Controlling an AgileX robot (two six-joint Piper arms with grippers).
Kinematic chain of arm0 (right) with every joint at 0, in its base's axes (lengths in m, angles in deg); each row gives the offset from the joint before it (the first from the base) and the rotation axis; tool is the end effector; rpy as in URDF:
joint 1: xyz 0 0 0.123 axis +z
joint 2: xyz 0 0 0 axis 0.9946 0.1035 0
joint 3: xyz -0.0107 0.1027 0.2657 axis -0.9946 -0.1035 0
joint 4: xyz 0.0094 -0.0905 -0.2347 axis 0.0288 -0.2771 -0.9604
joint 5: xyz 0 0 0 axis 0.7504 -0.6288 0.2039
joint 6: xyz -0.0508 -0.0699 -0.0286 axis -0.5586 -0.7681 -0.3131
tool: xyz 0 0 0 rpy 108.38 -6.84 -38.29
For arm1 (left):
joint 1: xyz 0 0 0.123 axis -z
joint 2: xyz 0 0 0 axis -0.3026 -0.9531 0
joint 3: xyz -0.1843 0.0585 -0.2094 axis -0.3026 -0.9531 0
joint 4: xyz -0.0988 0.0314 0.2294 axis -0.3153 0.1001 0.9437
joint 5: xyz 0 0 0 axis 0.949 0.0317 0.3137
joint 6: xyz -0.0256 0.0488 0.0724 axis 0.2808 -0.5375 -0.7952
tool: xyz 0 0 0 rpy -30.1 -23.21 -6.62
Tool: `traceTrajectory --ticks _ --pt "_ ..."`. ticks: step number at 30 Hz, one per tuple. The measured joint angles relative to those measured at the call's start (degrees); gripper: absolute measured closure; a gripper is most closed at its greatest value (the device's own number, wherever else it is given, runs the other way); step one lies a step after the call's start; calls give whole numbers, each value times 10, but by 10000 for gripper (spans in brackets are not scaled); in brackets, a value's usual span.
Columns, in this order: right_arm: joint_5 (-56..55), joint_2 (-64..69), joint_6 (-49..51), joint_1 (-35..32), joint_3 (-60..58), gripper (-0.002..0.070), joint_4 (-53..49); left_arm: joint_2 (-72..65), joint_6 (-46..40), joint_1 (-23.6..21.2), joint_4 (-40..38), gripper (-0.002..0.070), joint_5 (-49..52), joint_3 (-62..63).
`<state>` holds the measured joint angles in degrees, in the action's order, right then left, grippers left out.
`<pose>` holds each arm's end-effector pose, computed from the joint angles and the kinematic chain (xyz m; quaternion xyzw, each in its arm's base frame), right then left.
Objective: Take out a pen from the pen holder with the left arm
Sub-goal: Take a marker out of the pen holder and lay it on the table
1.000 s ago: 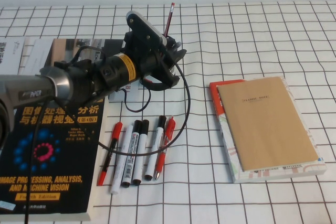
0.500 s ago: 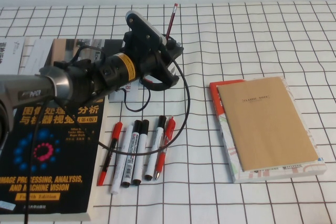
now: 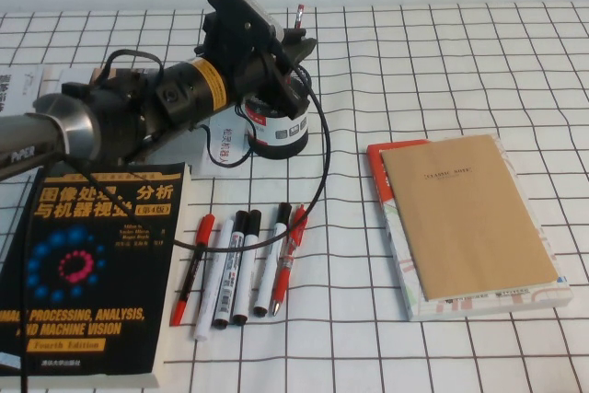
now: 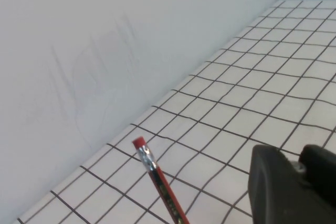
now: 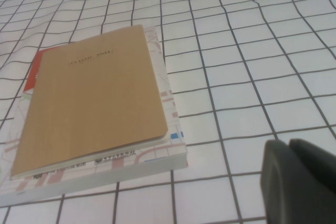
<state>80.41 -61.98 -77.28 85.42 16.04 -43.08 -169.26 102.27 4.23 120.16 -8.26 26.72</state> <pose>0.0528 0.0034 0.1718 0.0617 0.7962 0.0756 0.5971 0.4068 -0.2053 0.2337 0.4057 0.6332 -0.1703 0.6367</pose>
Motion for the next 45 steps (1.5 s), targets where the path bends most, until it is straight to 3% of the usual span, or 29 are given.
traceTrajectory --ticks 8,12,16,22,28,31,34,41,45 --pt "0 0 0 0 0 693 0 45 3 -3 4 620 3 0" --pt "0 0 0 0 0 693 0 95 46 -8 5 620 12 0" --pt "0 0 0 0 0 693 0 150 166 -17 34 620 46 0" --pt "0 0 0 0 0 692 0 230 449 -35 153 620 90 -1" --pt "0 0 0 0 0 692 0 286 488 -37 131 620 128 -60" --pt "0 0 0 0 0 693 0 304 418 -37 55 620 169 -114" --pt "0 0 0 0 0 692 0 317 292 -35 -72 620 235 -158" --pt "0 0 0 0 0 692 0 334 -189 -18 -511 620 480 -179" --pt "0 0 0 0 0 692 0 330 -349 -19 -722 620 595 -179"
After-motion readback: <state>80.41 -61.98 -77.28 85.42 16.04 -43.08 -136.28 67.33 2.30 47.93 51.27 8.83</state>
